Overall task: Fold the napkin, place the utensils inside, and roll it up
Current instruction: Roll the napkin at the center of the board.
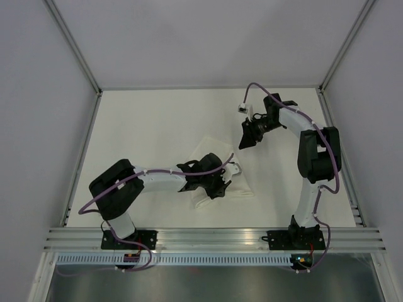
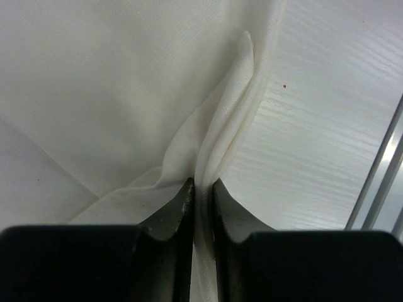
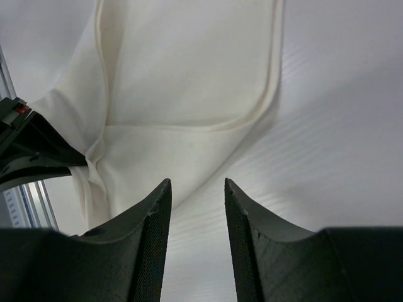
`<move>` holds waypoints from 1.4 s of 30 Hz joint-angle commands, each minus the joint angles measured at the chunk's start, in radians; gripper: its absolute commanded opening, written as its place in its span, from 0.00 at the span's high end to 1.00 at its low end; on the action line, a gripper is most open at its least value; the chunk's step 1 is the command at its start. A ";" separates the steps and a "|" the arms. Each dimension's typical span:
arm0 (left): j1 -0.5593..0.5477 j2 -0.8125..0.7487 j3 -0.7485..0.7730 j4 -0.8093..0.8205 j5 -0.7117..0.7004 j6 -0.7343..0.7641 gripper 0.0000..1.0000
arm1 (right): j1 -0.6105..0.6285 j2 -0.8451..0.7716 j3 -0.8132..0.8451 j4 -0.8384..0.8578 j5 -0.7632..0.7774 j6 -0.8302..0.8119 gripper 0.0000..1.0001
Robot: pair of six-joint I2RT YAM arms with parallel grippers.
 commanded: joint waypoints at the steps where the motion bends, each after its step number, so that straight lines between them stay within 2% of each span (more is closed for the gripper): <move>1: 0.062 0.034 0.003 -0.050 0.228 -0.089 0.98 | -0.054 -0.099 -0.036 0.099 -0.059 0.060 0.54; 12: 0.217 0.132 0.025 -0.004 0.558 -0.181 0.98 | -0.102 -0.389 -0.285 0.159 -0.036 -0.145 0.54; 13: 0.228 0.141 0.020 0.027 0.607 -0.199 0.98 | -0.102 -0.420 -0.299 0.128 -0.044 -0.214 0.54; 17: 0.266 0.164 -0.010 0.093 0.651 -0.233 0.98 | -0.094 -0.460 -0.330 -0.002 -0.059 -0.426 0.52; 19: 0.282 0.167 -0.026 0.152 0.659 -0.282 0.98 | -0.077 -0.451 -0.324 -0.147 -0.067 -0.551 0.52; 20: 0.283 0.167 -0.041 0.169 0.664 -0.297 0.98 | -0.068 -0.445 -0.321 -0.198 -0.065 -0.671 0.52; 26: 0.282 0.156 -0.087 0.252 0.606 -0.362 0.98 | 0.018 -0.344 -0.288 -0.387 -0.062 -0.831 0.49; 27: 0.280 0.158 -0.093 0.263 0.596 -0.368 0.98 | 0.032 -0.293 -0.274 -0.404 -0.072 -0.827 0.49; 29: 0.282 0.153 -0.112 0.289 0.587 -0.383 0.98 | 0.038 -0.235 -0.232 -0.374 -0.085 -0.738 0.62; 30: 0.282 0.150 -0.118 0.306 0.581 -0.386 0.98 | 0.038 -0.189 -0.196 -0.334 -0.076 -0.621 0.66; 31: 0.280 0.147 -0.124 0.317 0.578 -0.391 0.98 | 0.038 -0.179 -0.192 -0.270 -0.069 -0.594 0.71; 34: 0.282 0.141 -0.132 0.320 0.569 -0.389 0.98 | 0.039 -0.221 -0.273 -0.029 -0.014 -0.405 0.69; 36: 0.282 0.138 -0.129 0.314 0.564 -0.386 0.98 | 0.061 -0.234 -0.301 0.007 0.010 -0.376 0.69; 38: 0.282 0.137 -0.121 0.301 0.555 -0.377 0.98 | 0.101 -0.219 -0.280 -0.001 0.033 -0.348 0.74; 42: 0.280 0.114 -0.115 0.275 0.515 -0.359 0.98 | 0.147 -0.138 -0.238 -0.097 0.036 -0.432 0.82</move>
